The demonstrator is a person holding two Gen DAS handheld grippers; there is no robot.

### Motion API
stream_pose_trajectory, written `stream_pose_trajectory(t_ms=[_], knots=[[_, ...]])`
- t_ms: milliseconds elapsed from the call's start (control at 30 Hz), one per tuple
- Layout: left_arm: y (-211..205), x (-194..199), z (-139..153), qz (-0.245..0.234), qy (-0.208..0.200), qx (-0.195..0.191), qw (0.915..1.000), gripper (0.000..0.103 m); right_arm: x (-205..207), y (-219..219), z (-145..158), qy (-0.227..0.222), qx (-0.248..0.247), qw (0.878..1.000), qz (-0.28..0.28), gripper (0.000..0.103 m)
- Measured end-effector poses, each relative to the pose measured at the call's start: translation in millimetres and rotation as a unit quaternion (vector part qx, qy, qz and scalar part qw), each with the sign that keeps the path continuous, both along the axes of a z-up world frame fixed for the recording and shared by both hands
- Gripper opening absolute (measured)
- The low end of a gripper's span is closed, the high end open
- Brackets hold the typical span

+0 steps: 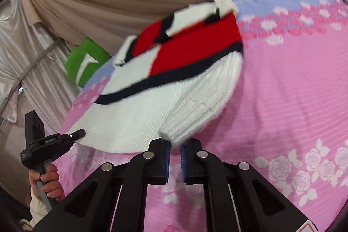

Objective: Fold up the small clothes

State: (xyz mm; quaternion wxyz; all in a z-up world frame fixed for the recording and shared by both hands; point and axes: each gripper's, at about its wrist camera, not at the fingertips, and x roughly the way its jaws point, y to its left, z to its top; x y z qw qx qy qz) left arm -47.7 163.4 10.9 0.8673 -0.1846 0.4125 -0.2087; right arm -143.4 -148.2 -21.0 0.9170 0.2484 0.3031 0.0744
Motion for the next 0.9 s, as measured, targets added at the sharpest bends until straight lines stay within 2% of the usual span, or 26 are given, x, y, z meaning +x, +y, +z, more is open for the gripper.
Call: stream_pose_trajectory(t_ms=[200,267,367,433,533,633,700,733,800,900], knots=[[16.3,-56.5,56.8,-0.03,-0.089,-0.042,0.9947,0.005,-68.5,-9.9,50.2,-0.109,-0.003,0.994,-0.007,0.006],[24.6,-86.2,79.5,-0.051,-0.136,-0.062,0.9875,0.005,-104.2,-12.4,65.8,-0.166,-0.011,0.986,0.007,0.006],[35.0,-130.3,107.6,-0.081,-0.206,-0.079,0.9721,0.005,-155.8,-8.6,83.5,-0.242,-0.042,0.968,0.043,0.006],[44.3,-156.9,122.3,-0.102,-0.246,-0.095,0.9592,0.005,-181.5,-5.1,93.1,-0.268,-0.06,0.959,0.064,0.006],[53.6,-184.5,139.1,-0.114,-0.288,-0.106,0.9449,0.005,-210.7,-1.8,110.1,-0.301,-0.067,0.947,0.089,0.006],[58.7,-192.0,152.5,-0.112,-0.302,-0.121,0.9389,0.005,-217.4,-6.4,125.3,-0.328,-0.046,0.939,0.094,0.005],[58.3,-184.1,158.2,-0.112,-0.3,-0.128,0.9385,0.006,-207.8,-13.0,130.9,-0.337,-0.025,0.937,0.089,0.005],[54.7,-174.4,159.8,-0.109,-0.296,-0.122,0.941,0.006,-192.8,-21.8,132.8,-0.337,-0.006,0.938,0.081,0.005],[45.4,-147.9,158.2,-0.106,-0.277,-0.111,0.9486,0.006,-166.8,-30.0,132.3,-0.329,0.01,0.942,0.07,0.005],[14.4,-78.8,144.9,-0.089,-0.234,-0.058,0.9663,0.006,-94.8,-49.7,124.1,-0.273,0.035,0.96,0.051,0.005]])
